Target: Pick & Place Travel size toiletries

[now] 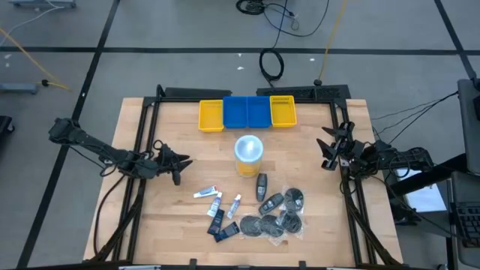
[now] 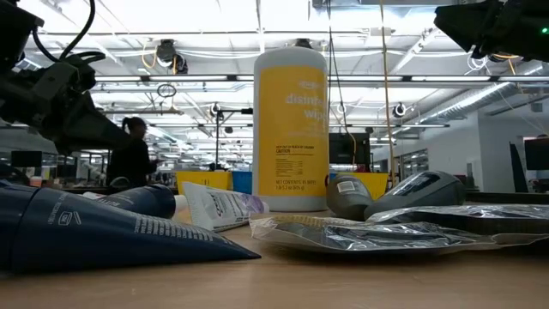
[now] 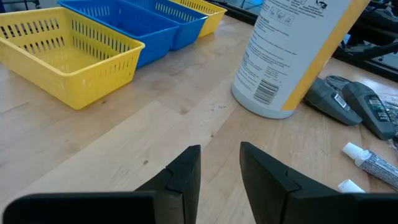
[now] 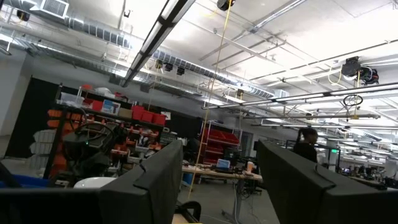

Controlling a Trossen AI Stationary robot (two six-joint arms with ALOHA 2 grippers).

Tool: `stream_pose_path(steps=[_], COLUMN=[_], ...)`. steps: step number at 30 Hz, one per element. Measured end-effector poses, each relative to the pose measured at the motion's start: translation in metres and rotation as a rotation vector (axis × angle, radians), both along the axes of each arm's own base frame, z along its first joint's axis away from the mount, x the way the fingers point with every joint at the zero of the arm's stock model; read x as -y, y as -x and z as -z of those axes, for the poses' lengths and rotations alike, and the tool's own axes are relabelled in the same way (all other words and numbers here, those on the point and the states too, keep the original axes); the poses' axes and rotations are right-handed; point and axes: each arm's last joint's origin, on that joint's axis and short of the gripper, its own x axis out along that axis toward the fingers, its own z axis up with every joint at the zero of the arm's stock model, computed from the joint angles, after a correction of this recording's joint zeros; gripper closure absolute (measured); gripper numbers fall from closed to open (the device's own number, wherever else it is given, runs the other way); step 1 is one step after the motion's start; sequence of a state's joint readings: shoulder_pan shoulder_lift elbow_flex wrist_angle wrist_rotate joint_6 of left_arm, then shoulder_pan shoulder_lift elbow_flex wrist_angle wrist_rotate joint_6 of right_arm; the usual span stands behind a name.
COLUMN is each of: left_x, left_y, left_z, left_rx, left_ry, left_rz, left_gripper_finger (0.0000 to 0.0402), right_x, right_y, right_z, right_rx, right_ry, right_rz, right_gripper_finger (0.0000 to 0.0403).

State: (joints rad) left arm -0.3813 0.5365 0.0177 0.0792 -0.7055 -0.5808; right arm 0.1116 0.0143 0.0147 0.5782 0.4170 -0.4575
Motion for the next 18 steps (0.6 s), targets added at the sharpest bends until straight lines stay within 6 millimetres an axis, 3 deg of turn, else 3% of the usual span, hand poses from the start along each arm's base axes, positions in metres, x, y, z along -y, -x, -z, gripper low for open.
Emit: stream_pose_path(steps=[6,12,18], left_x=[0.0000,-0.0003,-0.0003], left_y=[0.0000,0.0001,0.0000], left_z=[0.0000,-0.0001,-0.0001], left_rx=[-0.003,-0.065,-0.082], left_ry=[-0.008,-0.172,-0.214], left_rz=[0.002,0.053,0.069], left_gripper_finger=[0.0289,0.0288,0.0288], right_x=[0.0000,0.0000,0.0000], right_y=[0.0000,0.0000,0.0000], right_z=[0.0000,-0.0001,-0.0001], right_rx=[0.000,0.001,0.001], right_ry=[0.000,0.000,0.000], right_rz=[-0.001,0.000,-0.001], right_gripper_finger=[0.0202,0.0202,0.0202])
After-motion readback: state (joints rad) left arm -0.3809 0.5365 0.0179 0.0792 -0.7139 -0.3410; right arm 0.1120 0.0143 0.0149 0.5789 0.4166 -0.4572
